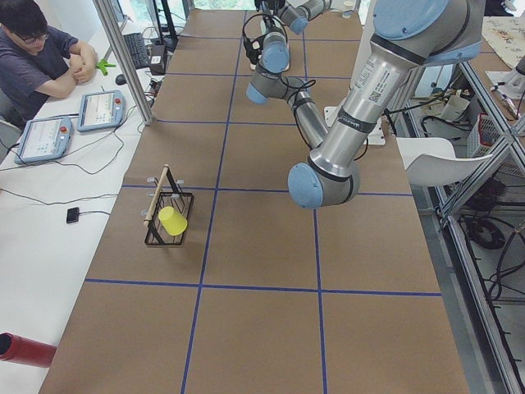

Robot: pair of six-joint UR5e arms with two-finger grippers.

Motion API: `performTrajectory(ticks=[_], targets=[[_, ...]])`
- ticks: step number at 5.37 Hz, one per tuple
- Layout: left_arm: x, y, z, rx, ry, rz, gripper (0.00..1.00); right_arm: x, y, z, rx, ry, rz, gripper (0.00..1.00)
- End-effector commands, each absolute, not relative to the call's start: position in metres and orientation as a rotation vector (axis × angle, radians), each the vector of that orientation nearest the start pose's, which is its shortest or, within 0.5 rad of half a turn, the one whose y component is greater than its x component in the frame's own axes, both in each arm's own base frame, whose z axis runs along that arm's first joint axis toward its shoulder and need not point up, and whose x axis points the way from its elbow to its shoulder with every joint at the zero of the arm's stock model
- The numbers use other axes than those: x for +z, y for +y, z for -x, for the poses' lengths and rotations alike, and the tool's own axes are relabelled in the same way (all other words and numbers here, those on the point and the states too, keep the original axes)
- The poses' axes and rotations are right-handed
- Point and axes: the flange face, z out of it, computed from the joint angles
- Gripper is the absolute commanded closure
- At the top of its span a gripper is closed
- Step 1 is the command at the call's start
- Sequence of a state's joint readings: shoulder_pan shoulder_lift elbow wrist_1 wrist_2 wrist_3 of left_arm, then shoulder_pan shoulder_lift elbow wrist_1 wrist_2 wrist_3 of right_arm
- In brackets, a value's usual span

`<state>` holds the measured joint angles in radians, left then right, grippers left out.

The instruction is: Left arm grabs green cup and hands to right arm on tray

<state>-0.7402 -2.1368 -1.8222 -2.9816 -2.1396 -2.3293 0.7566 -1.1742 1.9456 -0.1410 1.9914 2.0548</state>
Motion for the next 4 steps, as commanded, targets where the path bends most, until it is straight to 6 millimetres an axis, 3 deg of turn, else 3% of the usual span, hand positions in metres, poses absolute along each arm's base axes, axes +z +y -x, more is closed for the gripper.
performTrajectory(ticks=[1, 2, 4], targets=[[0.145, -0.406, -0.320, -0.234, 2.023, 0.226, 0.00, 0.156, -0.412, 0.265, 0.349, -1.975, -0.040, 1.00], [0.156, -0.418, -0.323, -0.239, 1.940, 0.167, 0.00, 0.164, -0.429, 0.263, 0.362, -1.842, -0.056, 1.00], [0.173, -0.462, -0.319, -0.232, 1.651, 0.036, 0.00, 0.189, -0.460, 0.281, 0.400, -1.536, -0.097, 1.00]])
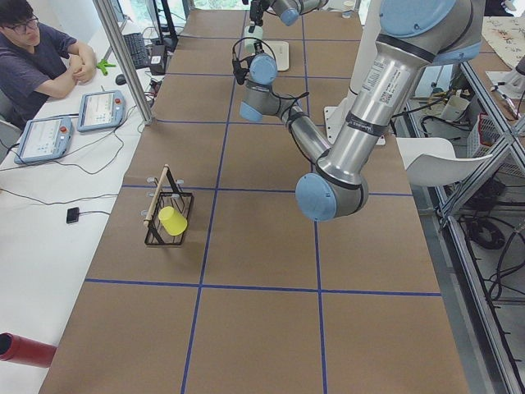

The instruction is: Left arm grabs green cup and hands to right arm on tray

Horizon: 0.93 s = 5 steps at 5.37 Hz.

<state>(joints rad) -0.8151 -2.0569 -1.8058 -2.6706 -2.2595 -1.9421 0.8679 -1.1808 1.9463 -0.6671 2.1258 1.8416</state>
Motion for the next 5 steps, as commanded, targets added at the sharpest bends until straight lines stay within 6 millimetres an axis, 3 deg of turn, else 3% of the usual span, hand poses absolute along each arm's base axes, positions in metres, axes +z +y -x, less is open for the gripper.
performTrajectory(ticks=[1, 2, 3, 5], targets=[[0.185, -0.480, -0.315, -0.213, 1.530, -0.043, 0.00, 0.202, -0.470, 0.285, 0.381, -1.425, -0.123, 1.00], [0.199, -0.495, -0.308, -0.192, 1.429, -0.095, 0.00, 0.212, -0.479, 0.284, 0.365, -1.320, -0.142, 1.00], [0.230, -0.495, -0.298, -0.144, 1.327, -0.129, 0.00, 0.229, -0.479, 0.271, 0.366, -1.241, -0.164, 1.00], [0.310, -0.518, -0.251, 0.012, 1.089, -0.232, 0.00, 0.281, -0.474, 0.257, 0.254, -1.066, -0.228, 1.00]])
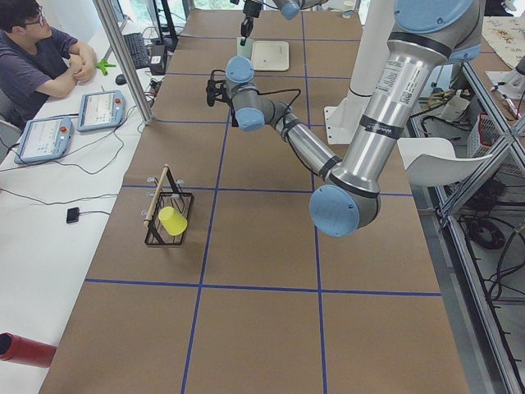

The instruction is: Left arm grabs green cup and hands to right arm on tray

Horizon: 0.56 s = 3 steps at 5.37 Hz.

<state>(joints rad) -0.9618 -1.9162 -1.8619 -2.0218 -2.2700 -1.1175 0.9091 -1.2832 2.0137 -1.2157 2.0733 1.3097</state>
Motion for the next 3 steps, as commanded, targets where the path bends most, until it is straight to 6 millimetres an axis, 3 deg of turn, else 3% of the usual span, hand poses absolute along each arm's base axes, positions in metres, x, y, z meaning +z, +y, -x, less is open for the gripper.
performTrajectory(ticks=[1, 2, 3], targets=[[0.339, -0.534, -0.218, 0.094, 0.974, -0.255, 0.00, 0.293, -0.475, 0.253, 0.164, -0.982, -0.240, 1.00], [0.378, -0.537, -0.189, 0.165, 0.874, -0.272, 0.00, 0.299, -0.473, 0.242, 0.085, -0.869, -0.231, 1.00], [0.404, -0.541, -0.161, 0.202, 0.792, -0.240, 0.00, 0.303, -0.471, 0.222, 0.013, -0.742, -0.250, 1.00]])
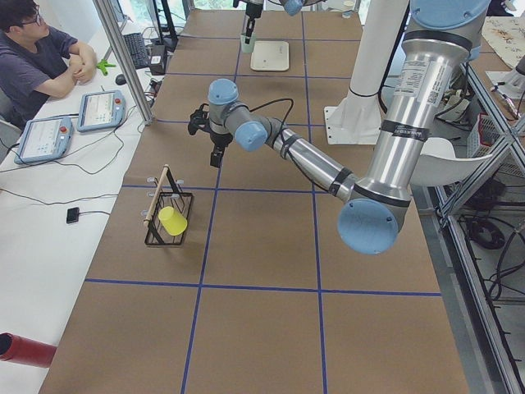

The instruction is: Left arm grabs green cup and hands to right arm on tray

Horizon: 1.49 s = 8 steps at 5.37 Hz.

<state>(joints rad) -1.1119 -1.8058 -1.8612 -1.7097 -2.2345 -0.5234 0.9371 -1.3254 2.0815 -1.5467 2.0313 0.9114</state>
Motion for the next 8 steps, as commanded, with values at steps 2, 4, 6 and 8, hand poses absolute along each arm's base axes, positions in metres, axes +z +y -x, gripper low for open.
performTrajectory(ticks=[2, 4, 6, 8], targets=[[0.470, -0.545, -0.082, 0.347, 0.692, -0.225, 0.00, 0.355, -0.453, 0.195, -0.071, -0.656, -0.228, 1.00], [0.548, -0.537, 0.020, 0.223, 0.688, -0.146, 0.00, 0.442, -0.429, 0.177, -0.106, -0.695, -0.299, 1.00], [0.610, -0.537, 0.053, 0.119, 0.684, -0.036, 0.00, 0.518, -0.414, 0.168, -0.103, -0.731, -0.347, 1.00], [0.630, -0.530, 0.053, 0.109, 0.683, -0.010, 0.00, 0.540, -0.415, 0.175, -0.025, -0.764, -0.328, 1.00]])
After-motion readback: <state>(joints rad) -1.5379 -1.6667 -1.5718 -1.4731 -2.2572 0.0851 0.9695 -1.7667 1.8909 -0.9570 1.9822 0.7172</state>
